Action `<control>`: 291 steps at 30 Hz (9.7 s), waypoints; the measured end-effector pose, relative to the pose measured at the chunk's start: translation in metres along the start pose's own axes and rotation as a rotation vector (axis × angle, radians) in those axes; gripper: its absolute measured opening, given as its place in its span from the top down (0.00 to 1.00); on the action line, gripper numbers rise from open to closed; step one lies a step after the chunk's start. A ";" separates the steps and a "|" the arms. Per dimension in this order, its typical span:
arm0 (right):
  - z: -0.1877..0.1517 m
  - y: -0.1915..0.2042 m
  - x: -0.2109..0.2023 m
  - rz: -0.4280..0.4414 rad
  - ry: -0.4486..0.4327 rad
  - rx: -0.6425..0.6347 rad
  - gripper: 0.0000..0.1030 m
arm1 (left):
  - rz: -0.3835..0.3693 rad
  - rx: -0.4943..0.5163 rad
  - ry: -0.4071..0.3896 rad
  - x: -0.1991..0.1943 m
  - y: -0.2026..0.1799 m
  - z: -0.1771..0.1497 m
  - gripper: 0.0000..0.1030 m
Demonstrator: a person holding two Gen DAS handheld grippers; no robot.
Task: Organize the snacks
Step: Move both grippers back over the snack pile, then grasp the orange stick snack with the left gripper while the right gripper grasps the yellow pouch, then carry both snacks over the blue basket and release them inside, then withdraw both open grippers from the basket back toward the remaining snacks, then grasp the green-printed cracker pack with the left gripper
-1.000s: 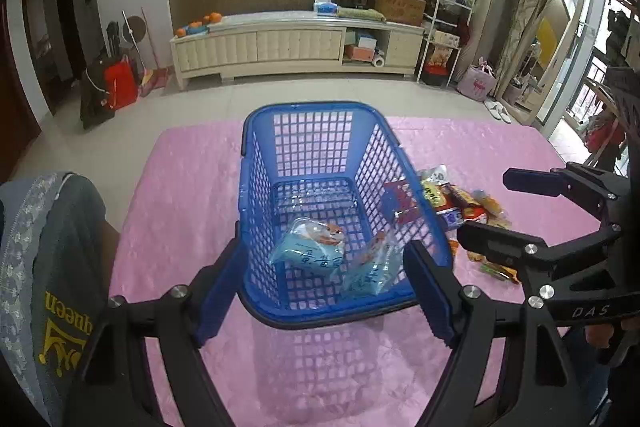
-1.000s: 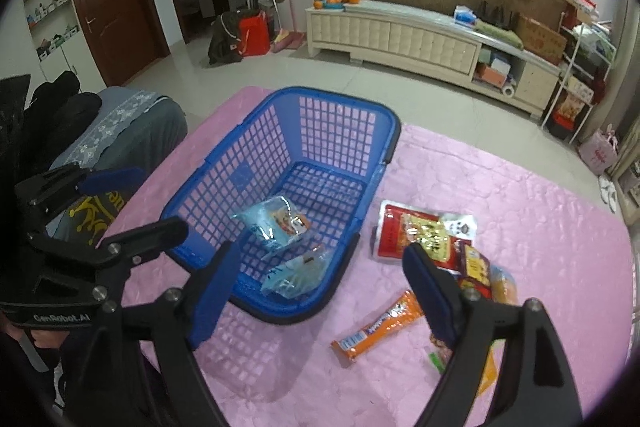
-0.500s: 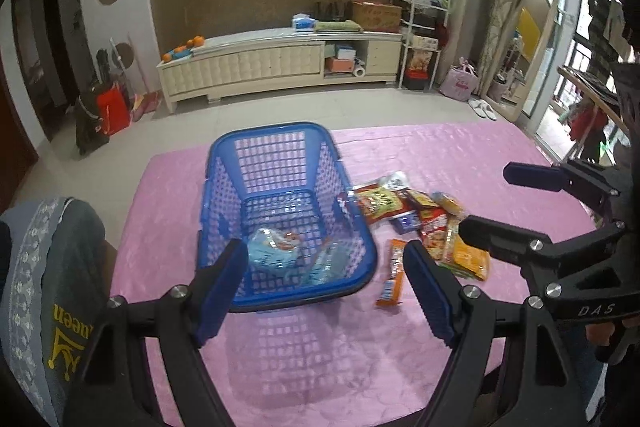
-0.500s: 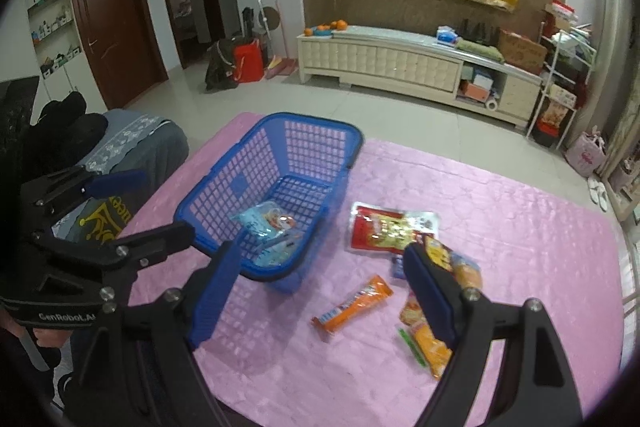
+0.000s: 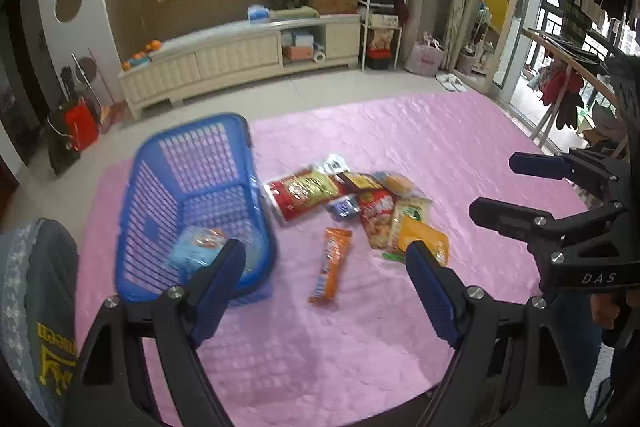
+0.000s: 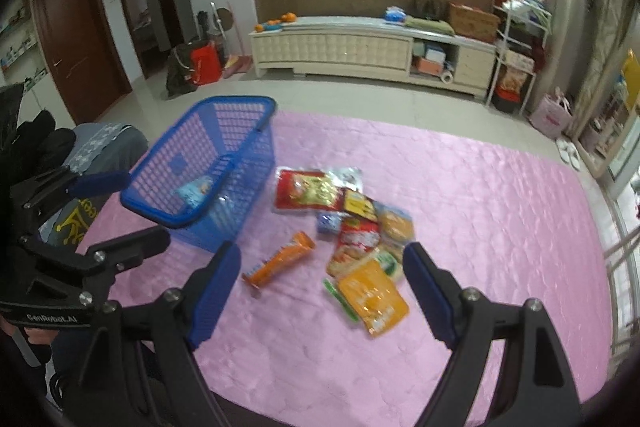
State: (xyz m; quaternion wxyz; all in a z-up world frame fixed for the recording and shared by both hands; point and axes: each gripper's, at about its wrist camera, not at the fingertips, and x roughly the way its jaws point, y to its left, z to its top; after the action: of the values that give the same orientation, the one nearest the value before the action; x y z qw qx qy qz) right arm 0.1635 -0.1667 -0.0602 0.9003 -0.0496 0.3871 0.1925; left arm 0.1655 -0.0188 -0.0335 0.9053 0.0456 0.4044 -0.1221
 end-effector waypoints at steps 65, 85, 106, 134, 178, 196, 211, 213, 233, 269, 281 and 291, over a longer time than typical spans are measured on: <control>-0.085 -0.078 0.164 0.103 0.257 -0.048 0.20 | -0.025 -0.121 0.292 0.167 -0.033 -0.077 0.87; -0.097 -0.063 0.138 0.101 0.221 -0.140 0.61 | -0.016 -0.144 0.251 0.137 -0.039 -0.085 0.87; -0.040 -0.001 0.053 0.110 0.094 -0.127 0.67 | -0.056 -0.138 0.034 0.024 0.009 -0.051 0.87; 0.084 0.118 0.109 0.189 0.084 -0.186 0.67 | 0.041 -0.177 -0.028 0.002 0.169 0.003 0.87; 0.115 0.108 0.151 0.077 0.089 -0.033 0.16 | 0.014 -0.221 0.056 0.041 0.187 0.023 0.87; 0.107 0.083 0.168 -0.028 0.074 -0.092 0.16 | -0.040 -0.190 0.147 0.110 0.173 0.036 0.87; 0.092 0.058 0.159 -0.056 0.074 -0.060 0.17 | -0.004 -0.186 0.188 0.120 0.167 0.033 0.37; 0.090 0.056 0.153 -0.059 0.069 -0.051 0.17 | 0.014 -0.176 0.181 0.109 0.164 0.030 0.36; 0.070 0.068 0.037 -0.048 -0.010 -0.064 0.17 | 0.037 -0.133 0.022 -0.008 0.114 0.024 0.22; -0.049 -0.108 0.057 -0.151 0.046 0.158 0.17 | -0.045 0.083 0.248 0.139 -0.071 0.015 0.21; -0.074 -0.145 0.081 -0.265 0.123 0.142 0.17 | -0.071 0.192 0.312 0.197 -0.115 0.010 0.21; -0.080 -0.156 0.089 -0.286 0.171 0.143 0.16 | -0.104 0.181 0.390 0.235 -0.126 0.012 0.21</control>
State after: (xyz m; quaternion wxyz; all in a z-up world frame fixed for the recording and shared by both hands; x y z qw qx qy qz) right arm 0.2249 -0.3021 -0.1884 0.8837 -0.0560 0.4638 0.0293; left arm 0.2932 -0.1861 -0.1980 0.7947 0.1287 0.5609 -0.1933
